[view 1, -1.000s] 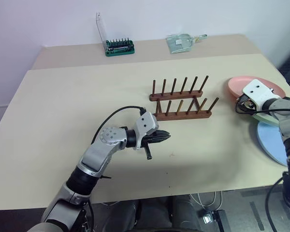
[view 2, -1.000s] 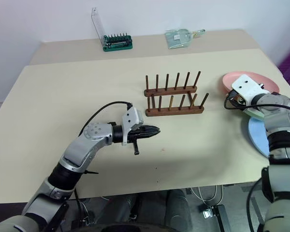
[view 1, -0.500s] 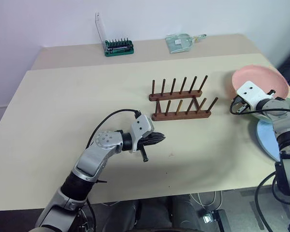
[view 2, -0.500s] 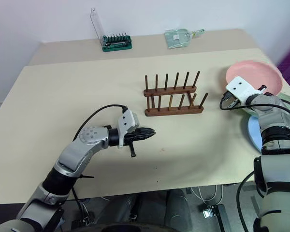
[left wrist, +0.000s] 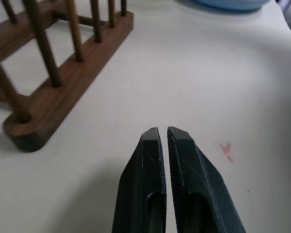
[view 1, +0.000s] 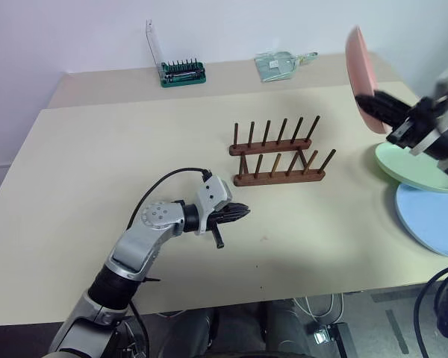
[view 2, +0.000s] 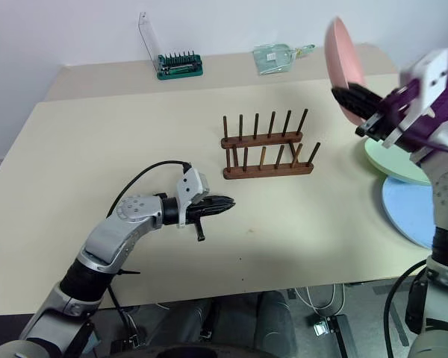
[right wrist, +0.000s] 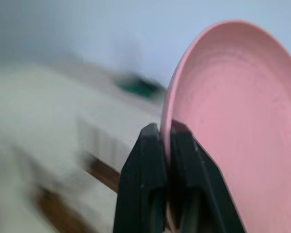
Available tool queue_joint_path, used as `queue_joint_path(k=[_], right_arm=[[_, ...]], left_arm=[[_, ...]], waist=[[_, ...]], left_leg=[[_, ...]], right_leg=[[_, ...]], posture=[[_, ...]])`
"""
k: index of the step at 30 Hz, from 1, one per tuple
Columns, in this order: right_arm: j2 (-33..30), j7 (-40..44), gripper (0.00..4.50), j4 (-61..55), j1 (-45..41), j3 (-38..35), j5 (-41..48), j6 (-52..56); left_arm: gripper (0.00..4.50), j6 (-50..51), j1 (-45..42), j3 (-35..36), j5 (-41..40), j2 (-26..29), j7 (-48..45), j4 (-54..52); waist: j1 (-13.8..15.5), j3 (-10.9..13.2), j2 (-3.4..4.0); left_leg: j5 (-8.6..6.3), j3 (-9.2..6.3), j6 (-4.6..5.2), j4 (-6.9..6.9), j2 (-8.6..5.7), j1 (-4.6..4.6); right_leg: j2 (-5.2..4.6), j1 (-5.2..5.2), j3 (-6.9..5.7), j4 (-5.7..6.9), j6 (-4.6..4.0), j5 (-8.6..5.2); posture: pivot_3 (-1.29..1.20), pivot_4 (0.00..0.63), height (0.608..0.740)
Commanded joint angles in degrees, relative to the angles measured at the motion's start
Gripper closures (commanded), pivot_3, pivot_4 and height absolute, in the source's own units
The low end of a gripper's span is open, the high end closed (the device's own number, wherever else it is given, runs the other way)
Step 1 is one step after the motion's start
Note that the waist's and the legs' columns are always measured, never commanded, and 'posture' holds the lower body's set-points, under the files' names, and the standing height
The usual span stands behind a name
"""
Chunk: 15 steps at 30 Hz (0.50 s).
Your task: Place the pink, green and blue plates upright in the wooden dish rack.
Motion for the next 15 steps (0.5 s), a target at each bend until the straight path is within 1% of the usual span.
queue_joint_path(k=[1,6,9,11,15], right_arm=[[1.46,-2.84,4.47,-0.6,-2.94,-3.9,16.39,10.04],[2.56,-6.1,4.47,5.82,-5.4,-3.62,19.78,14.5],[3.47,-7.27,4.47,8.13,-5.84,-3.36,19.19,14.95],[3.56,-6.83,4.47,8.83,-5.33,-2.5,17.27,14.4],[4.71,-7.9,4.47,11.72,-6.19,-2.9,17.5,15.24]], left_arm=[[4.28,-0.05,-1.07,0.98,-1.42,0.37,-1.08,-0.68],[4.28,0.91,-1.56,2.01,-2.83,0.58,-1.51,-0.97],[4.28,1.6,-0.89,2.94,-4.37,0.89,-1.7,-2.19],[4.28,2.21,-0.09,3.58,-5.86,1.22,-2.12,-3.65],[4.28,2.41,1.03,4.81,-7.74,1.44,-1.61,-6.69]], waist=[[-0.01,0.0,0.0],[0.03,0.0,0.0],[-0.08,0.0,0.0],[-0.15,-0.01,0.01],[-0.09,-0.01,0.02]], left_leg=[[0.0,0.0,0.01,0.0,0.0,0.01],[-0.02,0.01,0.03,0.0,0.0,0.0],[-0.02,0.04,0.04,0.0,-0.01,-0.1],[-0.01,0.05,0.03,0.0,0.0,-0.21],[0.0,0.05,0.03,0.03,0.0,-0.39]], right_leg=[[0.0,0.02,0.0,-0.03,-0.02,0.02],[-0.03,0.0,-0.03,0.0,-0.02,0.02],[-0.04,-0.15,-0.02,0.03,-0.01,0.02],[-0.03,-0.29,-0.02,0.05,-0.02,0.02],[-0.03,-0.43,-0.03,0.05,-0.01,0.02]], posture=[[0.0,0.15,0.738],[0.0,0.15,0.738],[0.0,0.15,0.738],[0.0,0.15,0.738],[0.0,0.15,0.738]])
